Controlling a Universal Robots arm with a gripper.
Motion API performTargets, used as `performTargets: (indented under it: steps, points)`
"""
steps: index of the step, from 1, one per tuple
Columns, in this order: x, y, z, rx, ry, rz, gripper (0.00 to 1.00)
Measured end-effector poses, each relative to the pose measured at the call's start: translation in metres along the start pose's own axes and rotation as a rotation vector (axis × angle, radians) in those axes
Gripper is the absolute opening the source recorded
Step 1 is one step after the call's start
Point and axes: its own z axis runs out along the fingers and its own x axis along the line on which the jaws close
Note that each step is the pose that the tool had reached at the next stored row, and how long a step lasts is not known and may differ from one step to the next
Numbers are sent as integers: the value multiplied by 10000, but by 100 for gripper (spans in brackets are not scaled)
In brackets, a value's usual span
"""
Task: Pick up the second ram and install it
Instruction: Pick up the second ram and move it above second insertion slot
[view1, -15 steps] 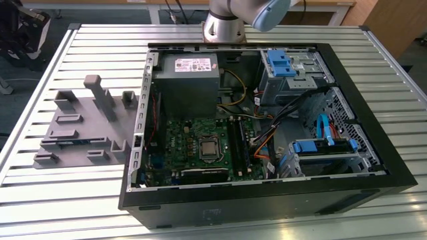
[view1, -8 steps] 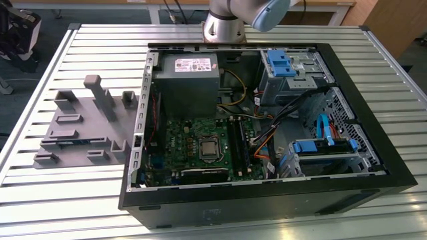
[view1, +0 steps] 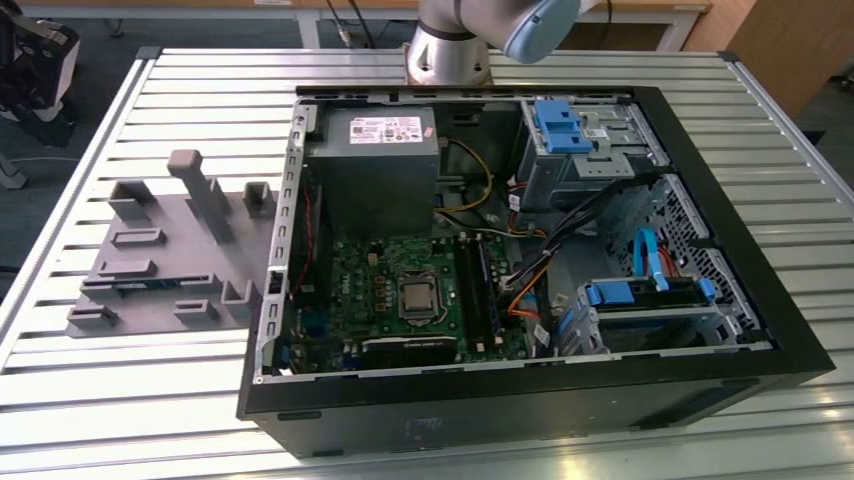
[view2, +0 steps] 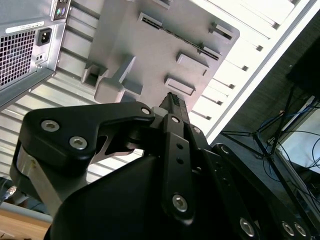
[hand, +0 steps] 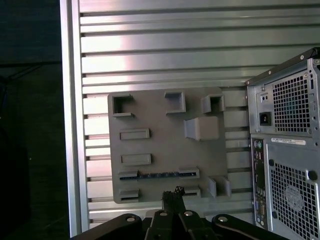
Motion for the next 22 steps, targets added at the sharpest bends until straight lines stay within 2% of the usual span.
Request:
performTargets:
  steps: [8,13,22]
  points:
    - [0,0,0,0,1,-20,11]
    - [0,-4,1,2,11,-284,11]
    - [0,-8,10,100,61,-794,11]
